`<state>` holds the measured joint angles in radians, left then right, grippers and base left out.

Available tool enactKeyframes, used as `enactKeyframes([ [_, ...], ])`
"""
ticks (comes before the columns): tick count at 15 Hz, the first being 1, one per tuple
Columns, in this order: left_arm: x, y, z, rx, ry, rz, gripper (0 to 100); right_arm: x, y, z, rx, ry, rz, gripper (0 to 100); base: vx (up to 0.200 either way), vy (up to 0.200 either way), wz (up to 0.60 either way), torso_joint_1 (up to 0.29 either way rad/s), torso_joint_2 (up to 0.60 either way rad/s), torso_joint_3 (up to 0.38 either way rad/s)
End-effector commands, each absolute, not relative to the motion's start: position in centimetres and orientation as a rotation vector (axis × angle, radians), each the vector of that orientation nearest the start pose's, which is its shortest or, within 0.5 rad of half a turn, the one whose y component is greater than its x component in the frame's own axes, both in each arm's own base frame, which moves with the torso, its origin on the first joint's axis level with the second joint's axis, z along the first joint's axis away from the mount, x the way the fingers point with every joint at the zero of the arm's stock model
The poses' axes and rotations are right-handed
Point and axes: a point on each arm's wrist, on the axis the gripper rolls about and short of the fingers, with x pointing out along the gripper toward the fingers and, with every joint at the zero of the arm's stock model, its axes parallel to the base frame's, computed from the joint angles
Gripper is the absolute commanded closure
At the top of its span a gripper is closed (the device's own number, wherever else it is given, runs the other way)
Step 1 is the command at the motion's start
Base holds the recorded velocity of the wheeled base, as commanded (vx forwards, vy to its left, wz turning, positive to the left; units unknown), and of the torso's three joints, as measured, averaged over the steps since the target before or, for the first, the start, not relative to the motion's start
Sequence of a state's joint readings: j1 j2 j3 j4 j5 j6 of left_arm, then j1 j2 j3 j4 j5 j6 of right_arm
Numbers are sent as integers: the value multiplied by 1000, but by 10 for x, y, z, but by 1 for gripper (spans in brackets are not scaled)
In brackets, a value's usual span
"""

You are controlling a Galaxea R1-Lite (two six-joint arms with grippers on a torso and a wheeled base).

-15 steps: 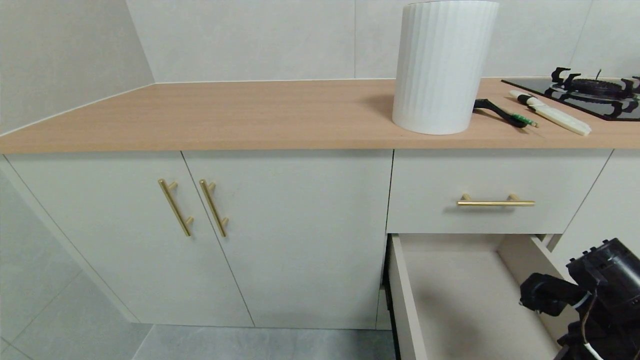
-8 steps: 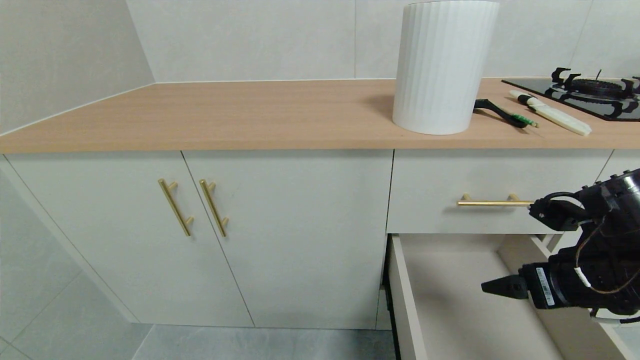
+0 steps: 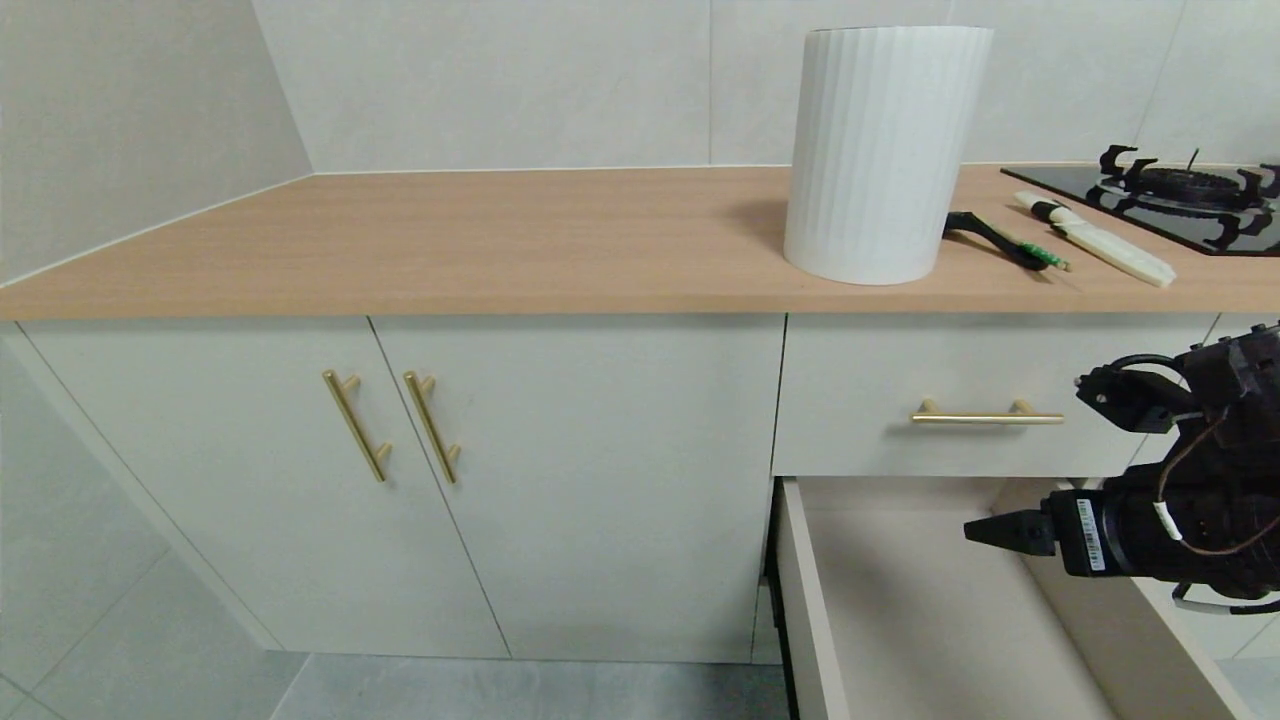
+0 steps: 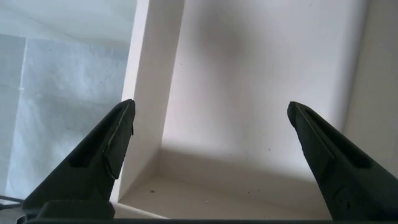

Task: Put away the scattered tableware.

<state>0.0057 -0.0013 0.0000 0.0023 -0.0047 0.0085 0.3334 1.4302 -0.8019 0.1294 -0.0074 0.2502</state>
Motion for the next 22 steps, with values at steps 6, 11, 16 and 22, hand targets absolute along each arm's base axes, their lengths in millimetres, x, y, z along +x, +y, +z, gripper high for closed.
enactKeyframes([
  [6, -23, 0, 75, 8, 3, 2, 0, 207, 71, 183, 105, 793, 212, 0, 0, 0, 0, 119, -423, -300],
  [11, -23, 0, 75, 9, 3, 2, 0, 206, 71, 182, 104, 793, 212, 0, 0, 0, 0, 178, -483, -298],
  [16, -23, 0, 75, 8, 2, 2, 0, 203, 70, 184, 101, 783, 216, 0, 0, 0, 0, 187, -463, -268],
  [22, -23, 0, 75, 8, 3, 2, 0, 247, 82, 231, 61, 521, 151, 0, 0, 0, 0, 30, -64, -34],
])
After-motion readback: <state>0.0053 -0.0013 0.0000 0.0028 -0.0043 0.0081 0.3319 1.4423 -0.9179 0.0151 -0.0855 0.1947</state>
